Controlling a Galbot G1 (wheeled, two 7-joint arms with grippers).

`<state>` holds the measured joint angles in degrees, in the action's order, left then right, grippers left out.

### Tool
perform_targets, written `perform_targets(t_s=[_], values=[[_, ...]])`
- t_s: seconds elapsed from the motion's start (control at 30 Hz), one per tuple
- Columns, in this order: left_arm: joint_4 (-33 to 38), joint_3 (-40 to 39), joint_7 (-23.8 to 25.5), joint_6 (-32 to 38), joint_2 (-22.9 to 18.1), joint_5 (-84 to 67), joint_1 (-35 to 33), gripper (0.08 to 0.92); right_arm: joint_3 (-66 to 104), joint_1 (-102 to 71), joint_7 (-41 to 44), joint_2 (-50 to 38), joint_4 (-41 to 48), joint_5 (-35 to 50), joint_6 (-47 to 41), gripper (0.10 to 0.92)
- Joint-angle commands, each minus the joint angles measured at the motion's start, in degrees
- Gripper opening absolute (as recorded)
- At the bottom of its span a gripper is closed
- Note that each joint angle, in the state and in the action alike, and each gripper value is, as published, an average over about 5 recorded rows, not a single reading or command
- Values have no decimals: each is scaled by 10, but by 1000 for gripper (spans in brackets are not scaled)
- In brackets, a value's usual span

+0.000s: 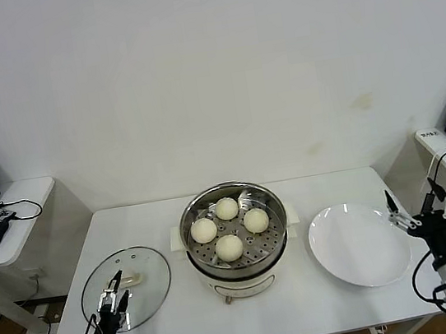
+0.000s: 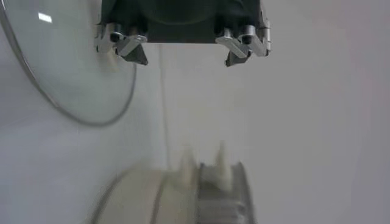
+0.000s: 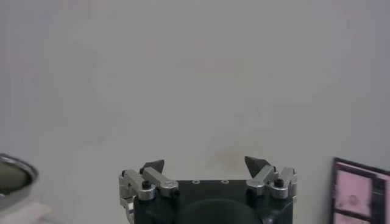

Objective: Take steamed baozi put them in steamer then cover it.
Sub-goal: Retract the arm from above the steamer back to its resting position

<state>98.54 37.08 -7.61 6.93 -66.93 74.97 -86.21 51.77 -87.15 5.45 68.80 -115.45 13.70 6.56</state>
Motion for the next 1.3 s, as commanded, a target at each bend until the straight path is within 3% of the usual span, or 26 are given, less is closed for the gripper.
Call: perform_targets(t_s=[0.03, 1.1, 1.3], values=[[-85, -12, 12, -2, 11, 44, 85, 823, 28, -27, -4, 22, -10, -9, 8, 823], [-183, -35, 15, -4, 4, -2, 179, 823, 8, -40, 3, 49, -7, -36, 14, 823], [-188, -35, 15, -4, 1, -14, 179, 722, 2, -39, 4, 52, -5, -40, 14, 823]])
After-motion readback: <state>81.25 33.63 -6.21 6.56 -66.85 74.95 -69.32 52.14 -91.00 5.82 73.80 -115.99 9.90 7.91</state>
